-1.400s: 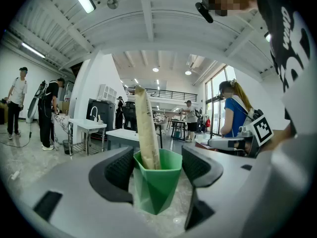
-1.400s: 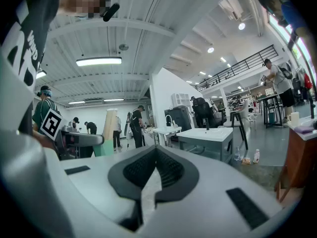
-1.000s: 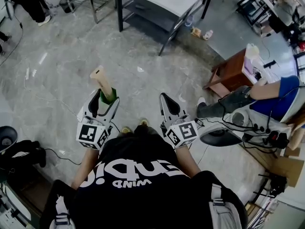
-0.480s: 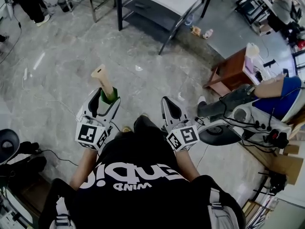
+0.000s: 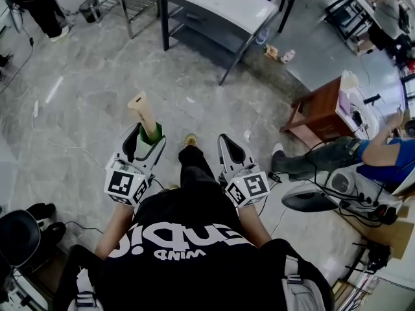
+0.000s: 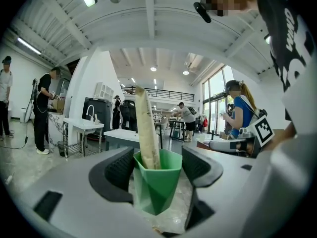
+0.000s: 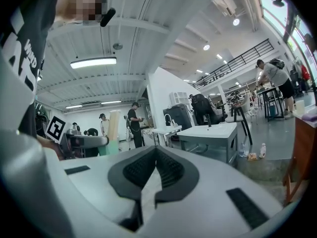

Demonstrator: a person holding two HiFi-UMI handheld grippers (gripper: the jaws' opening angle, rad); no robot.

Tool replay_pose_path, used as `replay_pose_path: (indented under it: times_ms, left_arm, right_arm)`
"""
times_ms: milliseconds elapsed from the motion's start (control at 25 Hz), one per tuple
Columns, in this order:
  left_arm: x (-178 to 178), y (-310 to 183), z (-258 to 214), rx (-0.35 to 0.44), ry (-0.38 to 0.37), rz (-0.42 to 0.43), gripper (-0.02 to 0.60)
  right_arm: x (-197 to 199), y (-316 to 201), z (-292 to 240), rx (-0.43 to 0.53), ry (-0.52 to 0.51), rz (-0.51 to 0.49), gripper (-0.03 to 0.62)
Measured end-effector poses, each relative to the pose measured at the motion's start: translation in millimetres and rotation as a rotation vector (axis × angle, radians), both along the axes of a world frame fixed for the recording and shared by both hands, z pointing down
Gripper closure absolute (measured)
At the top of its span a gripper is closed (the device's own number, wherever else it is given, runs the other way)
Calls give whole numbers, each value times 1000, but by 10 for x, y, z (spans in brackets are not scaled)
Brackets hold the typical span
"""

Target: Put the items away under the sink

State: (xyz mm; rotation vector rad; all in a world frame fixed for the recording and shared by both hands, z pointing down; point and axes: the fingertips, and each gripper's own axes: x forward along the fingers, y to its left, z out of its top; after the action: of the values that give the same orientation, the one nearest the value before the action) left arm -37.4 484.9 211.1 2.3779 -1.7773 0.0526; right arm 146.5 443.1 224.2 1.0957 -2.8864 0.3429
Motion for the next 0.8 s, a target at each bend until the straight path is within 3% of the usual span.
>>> replay_pose_path:
  times_ms: [360, 600, 800]
  left_arm:
    - [-221, -1188, -171, 16, 1, 18, 259]
    - [-375, -2007, -221, 11, -3, -13, 259]
    - [-331, -2620, -289, 20, 2, -11, 259]
  right_arm:
    - [-207, -1160, -134, 9, 4, -15, 576]
    - [-256, -1943, -139, 11, 13, -36, 576]
    - [-267, -2505, -212, 18, 3, -51, 576]
